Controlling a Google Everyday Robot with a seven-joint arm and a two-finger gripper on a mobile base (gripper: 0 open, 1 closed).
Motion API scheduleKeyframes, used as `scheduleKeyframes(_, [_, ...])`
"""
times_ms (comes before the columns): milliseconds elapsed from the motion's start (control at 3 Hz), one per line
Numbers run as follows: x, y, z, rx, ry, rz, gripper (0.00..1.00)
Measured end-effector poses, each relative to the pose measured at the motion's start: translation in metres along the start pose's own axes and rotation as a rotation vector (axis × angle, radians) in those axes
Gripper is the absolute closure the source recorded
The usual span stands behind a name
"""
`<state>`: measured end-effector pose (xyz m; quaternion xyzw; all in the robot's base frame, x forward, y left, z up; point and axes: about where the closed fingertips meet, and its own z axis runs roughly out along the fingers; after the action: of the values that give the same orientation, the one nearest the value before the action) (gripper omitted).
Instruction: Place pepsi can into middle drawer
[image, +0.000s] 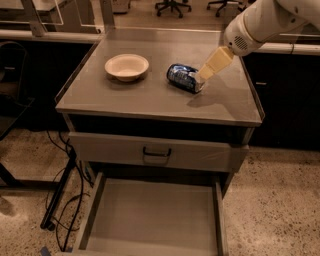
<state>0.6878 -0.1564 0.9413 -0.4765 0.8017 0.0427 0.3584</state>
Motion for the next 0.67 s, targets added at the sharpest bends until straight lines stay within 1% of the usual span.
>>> scheduleKeyframes(333, [-0.0069,-0.0215,0.031,-0.026,-0.044,0.036,0.0])
scheduleKeyframes(667, [-0.0069,-0.0215,0.031,-0.026,-0.044,0.036,0.0])
